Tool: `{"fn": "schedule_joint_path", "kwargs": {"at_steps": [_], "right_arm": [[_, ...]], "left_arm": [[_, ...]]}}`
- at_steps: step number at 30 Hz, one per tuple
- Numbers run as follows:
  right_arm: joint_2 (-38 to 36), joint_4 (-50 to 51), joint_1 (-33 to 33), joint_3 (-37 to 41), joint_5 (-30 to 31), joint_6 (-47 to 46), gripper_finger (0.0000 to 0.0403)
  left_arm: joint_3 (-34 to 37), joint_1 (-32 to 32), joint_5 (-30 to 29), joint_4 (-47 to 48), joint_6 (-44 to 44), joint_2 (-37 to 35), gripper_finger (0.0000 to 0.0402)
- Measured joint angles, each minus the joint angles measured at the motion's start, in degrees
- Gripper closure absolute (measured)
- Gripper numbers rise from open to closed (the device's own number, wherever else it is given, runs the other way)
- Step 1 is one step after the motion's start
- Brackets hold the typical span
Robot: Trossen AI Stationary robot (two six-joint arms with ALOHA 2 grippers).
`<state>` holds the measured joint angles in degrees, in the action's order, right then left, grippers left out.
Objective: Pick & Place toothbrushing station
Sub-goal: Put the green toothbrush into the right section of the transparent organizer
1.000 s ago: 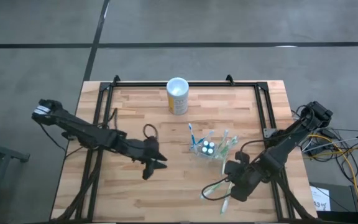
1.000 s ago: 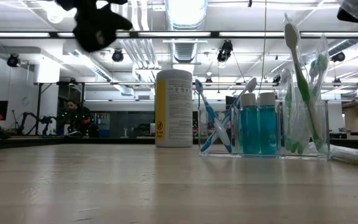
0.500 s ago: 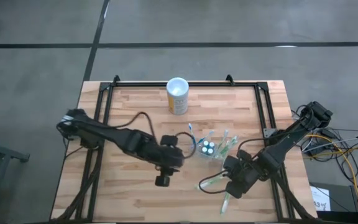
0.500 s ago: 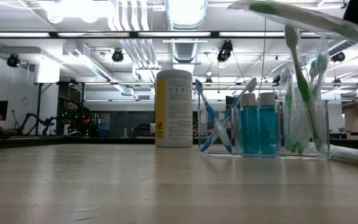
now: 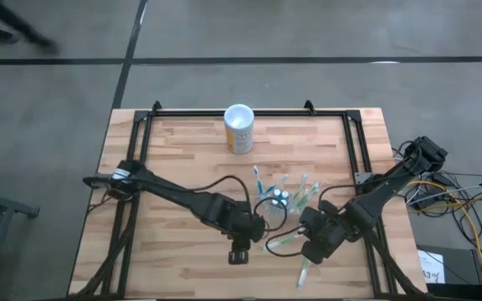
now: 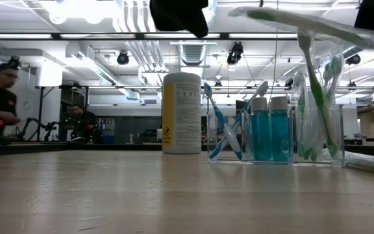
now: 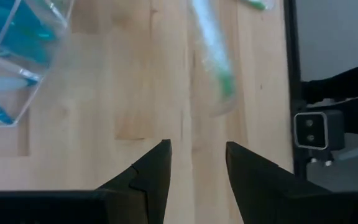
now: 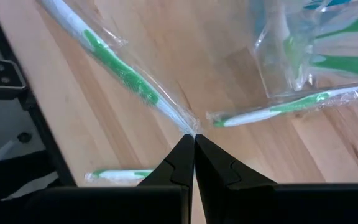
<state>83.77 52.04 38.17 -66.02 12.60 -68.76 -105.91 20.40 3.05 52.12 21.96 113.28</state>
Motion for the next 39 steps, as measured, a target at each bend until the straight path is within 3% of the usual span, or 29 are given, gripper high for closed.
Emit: {"fn": "schedule_joint_path", "kwargs": {"at_steps": [9,39], "right_arm": [[2.36,-0.53,-1.97,0.00,0.04,-0.29,0.0394],[2.49,-10.76,-2.56,0.00,4.11,4.92,0.0394]], "left_arm": [[-1.09,0.00,0.50,-5.02,2.18,0.22,0.0245],[0.55,-0.04,0.44,-0.34,2.16,0.48,0.0245]]}}
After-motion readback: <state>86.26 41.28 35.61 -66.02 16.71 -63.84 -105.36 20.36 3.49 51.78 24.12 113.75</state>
